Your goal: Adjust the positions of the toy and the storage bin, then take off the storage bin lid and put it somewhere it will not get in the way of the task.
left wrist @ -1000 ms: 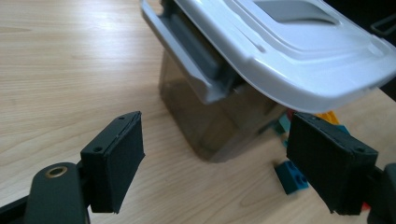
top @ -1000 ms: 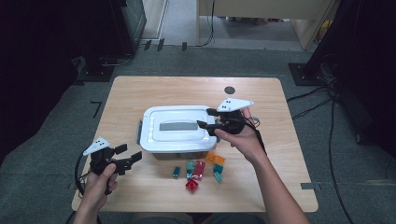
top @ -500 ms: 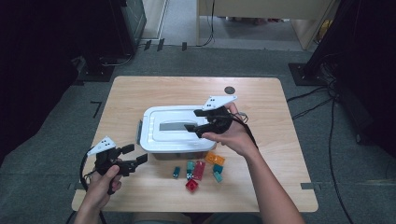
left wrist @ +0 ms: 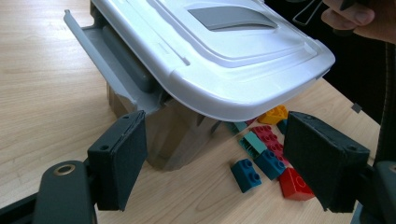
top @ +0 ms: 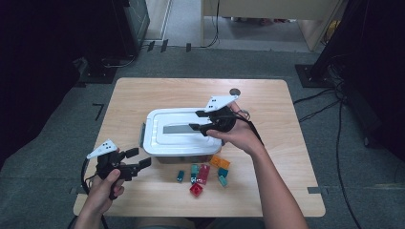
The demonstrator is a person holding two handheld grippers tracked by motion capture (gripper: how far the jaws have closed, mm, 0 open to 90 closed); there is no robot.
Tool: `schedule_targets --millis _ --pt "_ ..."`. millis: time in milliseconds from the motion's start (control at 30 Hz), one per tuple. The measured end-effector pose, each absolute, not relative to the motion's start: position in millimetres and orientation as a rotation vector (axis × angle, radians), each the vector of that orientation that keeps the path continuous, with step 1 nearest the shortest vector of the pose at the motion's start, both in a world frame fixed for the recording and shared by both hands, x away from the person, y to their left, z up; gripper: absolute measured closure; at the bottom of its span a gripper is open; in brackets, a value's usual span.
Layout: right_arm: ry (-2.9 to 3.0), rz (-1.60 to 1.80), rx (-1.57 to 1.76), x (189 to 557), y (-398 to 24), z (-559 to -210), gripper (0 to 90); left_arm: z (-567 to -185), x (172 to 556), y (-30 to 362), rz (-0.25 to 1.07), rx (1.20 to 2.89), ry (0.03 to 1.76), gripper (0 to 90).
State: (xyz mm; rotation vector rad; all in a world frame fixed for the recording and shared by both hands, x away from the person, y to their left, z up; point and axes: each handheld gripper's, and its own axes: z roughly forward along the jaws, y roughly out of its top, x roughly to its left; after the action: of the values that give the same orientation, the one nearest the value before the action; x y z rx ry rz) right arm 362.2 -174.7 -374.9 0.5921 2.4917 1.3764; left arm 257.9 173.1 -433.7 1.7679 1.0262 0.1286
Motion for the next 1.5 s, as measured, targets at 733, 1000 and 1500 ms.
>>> schedule_targets --millis 733,1000,1500 --pt "2.703 1.312 0.454 378.5 -145.1 -373.9 54.9 -432.8 252.8 157.2 0.191 1.819 1.002 44.7" --pt "2.742 1.236 0.393 383.9 -134.7 -386.7 55.1 -431.2 254.7 160.6 0.164 1.820 1.009 49.2" --pt "2.739 1.265 0.307 384.8 -135.6 -387.1 66.4 -422.7 250.0 152.9 0.241 1.909 1.011 44.5"
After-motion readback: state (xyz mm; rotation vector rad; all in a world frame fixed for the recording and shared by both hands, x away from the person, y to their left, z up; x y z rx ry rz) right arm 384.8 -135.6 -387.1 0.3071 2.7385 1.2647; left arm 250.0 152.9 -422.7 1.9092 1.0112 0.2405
